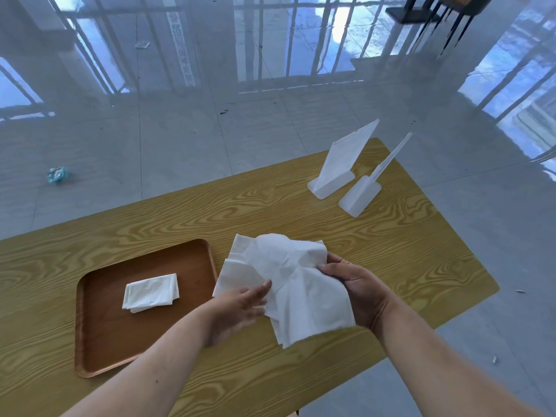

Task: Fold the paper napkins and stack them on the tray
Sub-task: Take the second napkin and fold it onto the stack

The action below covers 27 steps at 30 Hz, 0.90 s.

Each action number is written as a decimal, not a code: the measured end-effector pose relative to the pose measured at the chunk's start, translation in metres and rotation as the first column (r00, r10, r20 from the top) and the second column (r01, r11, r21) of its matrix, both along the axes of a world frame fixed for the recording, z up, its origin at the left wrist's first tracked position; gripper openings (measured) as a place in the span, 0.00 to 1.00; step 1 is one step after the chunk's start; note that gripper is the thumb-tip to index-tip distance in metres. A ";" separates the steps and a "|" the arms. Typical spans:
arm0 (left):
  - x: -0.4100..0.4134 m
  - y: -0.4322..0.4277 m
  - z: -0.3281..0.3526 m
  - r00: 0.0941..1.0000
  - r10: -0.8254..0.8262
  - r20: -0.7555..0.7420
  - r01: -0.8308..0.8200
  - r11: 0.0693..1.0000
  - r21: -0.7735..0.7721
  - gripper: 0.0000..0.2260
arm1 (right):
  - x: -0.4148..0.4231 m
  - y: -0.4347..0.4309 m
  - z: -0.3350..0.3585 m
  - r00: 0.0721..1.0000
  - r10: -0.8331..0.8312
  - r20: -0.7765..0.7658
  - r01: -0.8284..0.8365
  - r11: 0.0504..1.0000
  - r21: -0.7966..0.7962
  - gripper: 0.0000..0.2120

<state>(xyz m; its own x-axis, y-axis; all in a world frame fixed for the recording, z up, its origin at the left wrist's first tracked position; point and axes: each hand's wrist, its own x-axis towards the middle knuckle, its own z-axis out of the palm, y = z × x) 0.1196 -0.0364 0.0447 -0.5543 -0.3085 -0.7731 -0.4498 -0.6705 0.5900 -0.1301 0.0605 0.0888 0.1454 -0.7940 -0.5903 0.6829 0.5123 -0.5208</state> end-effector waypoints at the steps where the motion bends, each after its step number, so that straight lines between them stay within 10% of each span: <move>1: -0.005 0.004 0.003 1.000 0.011 -0.017 -0.010 0.998 0.058 0.43 | -0.002 0.000 0.002 1.000 -0.012 0.005 0.012 1.000 -0.015 0.23; 7: -0.030 0.006 0.024 0.943 0.316 -0.104 -0.306 0.947 0.100 0.17 | -0.018 0.004 0.005 1.000 -0.008 -0.015 0.008 0.999 -0.050 0.22; 18: 0.011 -0.036 0.028 0.926 0.375 -0.040 -0.377 0.925 -0.044 0.07 | -0.004 -0.015 0.017 0.992 0.068 -0.102 -0.066 0.997 0.025 0.19; 27: 0.039 -0.013 0.028 0.981 0.194 -0.019 -0.194 0.981 0.002 0.39 | 0.032 -0.037 0.039 0.986 0.163 -0.027 -0.165 0.983 -0.087 0.20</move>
<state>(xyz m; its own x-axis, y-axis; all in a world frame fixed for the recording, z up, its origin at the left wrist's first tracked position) 0.1584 -0.0494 0.0728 -0.4984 -0.4114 -0.7631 -0.3003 -0.7438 0.5971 -0.0983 0.0235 0.1276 0.2667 -0.8096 -0.5229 0.5828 0.5676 -0.5816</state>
